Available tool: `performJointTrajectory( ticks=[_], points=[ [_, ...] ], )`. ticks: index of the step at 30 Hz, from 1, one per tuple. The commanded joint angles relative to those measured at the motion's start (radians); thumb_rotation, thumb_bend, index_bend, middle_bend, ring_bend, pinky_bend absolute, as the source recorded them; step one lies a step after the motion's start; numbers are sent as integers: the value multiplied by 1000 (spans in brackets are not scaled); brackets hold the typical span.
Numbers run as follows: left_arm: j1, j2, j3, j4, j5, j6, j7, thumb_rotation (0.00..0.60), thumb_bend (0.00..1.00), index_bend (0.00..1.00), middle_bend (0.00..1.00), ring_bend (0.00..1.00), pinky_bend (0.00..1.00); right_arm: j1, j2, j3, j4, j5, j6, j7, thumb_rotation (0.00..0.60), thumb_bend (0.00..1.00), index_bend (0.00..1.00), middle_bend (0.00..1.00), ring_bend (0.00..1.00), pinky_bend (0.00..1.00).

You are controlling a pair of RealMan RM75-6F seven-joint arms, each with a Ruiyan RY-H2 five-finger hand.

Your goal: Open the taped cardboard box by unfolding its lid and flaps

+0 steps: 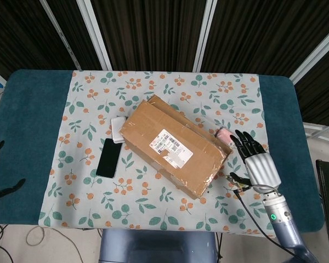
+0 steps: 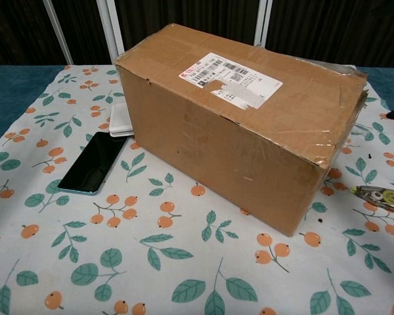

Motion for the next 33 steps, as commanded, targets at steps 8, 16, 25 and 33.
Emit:
performJointTrajectory(
  ticks=[8,16,25,33],
  points=[
    [-13,-9,-7,8,-16,-25,4,600,9,0,0,0,0,64,-53,64,20,98,-53,-30,600,314,0,0,0,225],
    [-16,-6,-12,11,-24,-34,-14,600,9,0,0,0,0,94,-95,61,47,123,-74,-43,600,316,0,0,0,225],
    [-14,-4,-12,7,-27,-35,-25,600,9,0,0,0,0,105,-106,64,58,141,-69,-58,600,316,0,0,0,225],
    [-13,-4,-10,4,-24,-33,-19,600,9,0,0,0,0,103,-104,55,58,149,-61,-53,600,317,0,0,0,225]
  ],
)
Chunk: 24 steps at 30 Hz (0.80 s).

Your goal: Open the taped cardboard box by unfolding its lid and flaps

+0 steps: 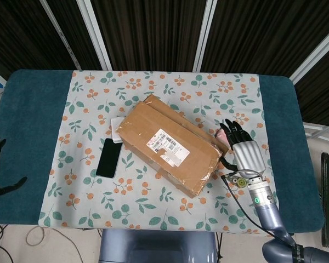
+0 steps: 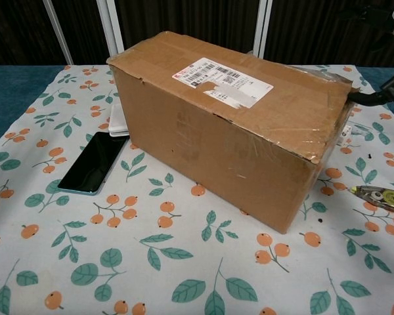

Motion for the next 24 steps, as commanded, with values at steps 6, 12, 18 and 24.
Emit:
performJointTrajectory(
  ticks=[6,12,18,24],
  points=[
    [1,0,-1,-2,-4,0,2,600,9,0,0,0,0,4,-2,4,3,19,1,4,600,317,0,0,0,225],
    [-1,-1,0,0,-1,-1,5,600,9,0,0,0,0,8,0,3,-3,13,9,1,600,317,0,0,0,225],
    [0,0,-2,0,-4,-1,0,600,9,0,0,0,0,5,-6,6,-26,29,15,32,600,317,0,0,0,225],
    [1,-1,-1,-1,-2,1,3,600,9,0,0,0,0,6,-8,20,-60,42,22,61,600,261,0,0,0,225]
  ],
)
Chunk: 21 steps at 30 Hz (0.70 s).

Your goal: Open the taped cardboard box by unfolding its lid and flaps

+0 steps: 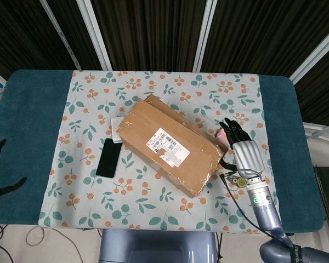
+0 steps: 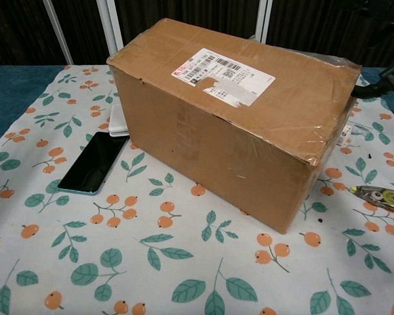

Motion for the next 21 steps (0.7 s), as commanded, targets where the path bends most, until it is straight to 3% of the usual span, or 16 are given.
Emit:
performJointTrajectory(
  ticks=[1,9,21],
  points=[
    [1,0,0,0,-1,1,0,600,9,0,0,0,0,-2,0,13,-21,20,3,19,600,249,0,0,0,225],
    [2,0,0,-1,1,4,2,600,9,0,0,0,0,-11,17,38,-70,44,20,73,600,167,0,0,0,225],
    [5,-2,-2,-1,-6,8,10,600,9,0,0,0,0,-9,62,50,-190,-9,50,83,600,162,0,0,0,225]
  ],
)
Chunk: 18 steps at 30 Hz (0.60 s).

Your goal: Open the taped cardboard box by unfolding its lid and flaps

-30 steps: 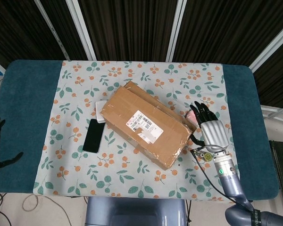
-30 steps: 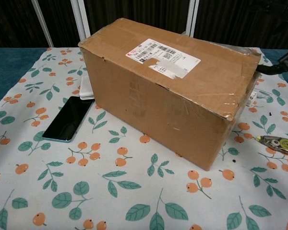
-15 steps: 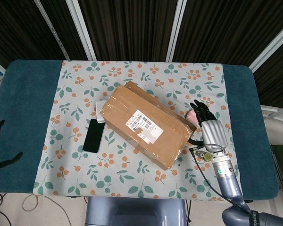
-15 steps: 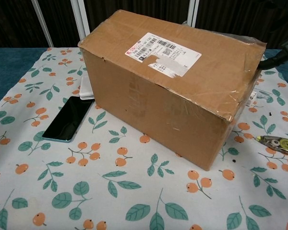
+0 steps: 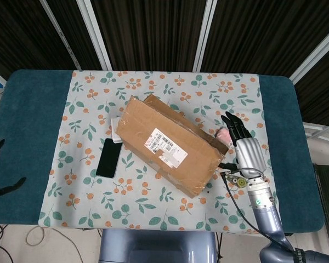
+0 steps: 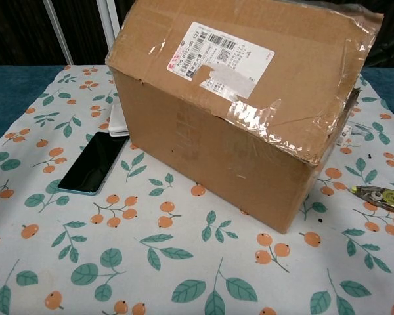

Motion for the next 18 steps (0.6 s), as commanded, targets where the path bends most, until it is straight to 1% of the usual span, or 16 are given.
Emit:
performJointTrajectory(
  ticks=[1,13,18],
  points=[
    [1,0,-1,0,-5,-2,2,600,9,0,0,0,0,0,17,3,-43,-12,8,-4,600,163,0,0,0,225],
    [8,-1,3,-3,5,14,8,600,10,0,0,0,0,-8,67,-3,-186,-83,41,-29,600,165,0,0,0,225],
    [8,-2,1,-2,4,14,7,600,9,0,0,0,0,-18,86,-18,-245,-119,54,-33,600,164,0,0,0,225]
  ],
)
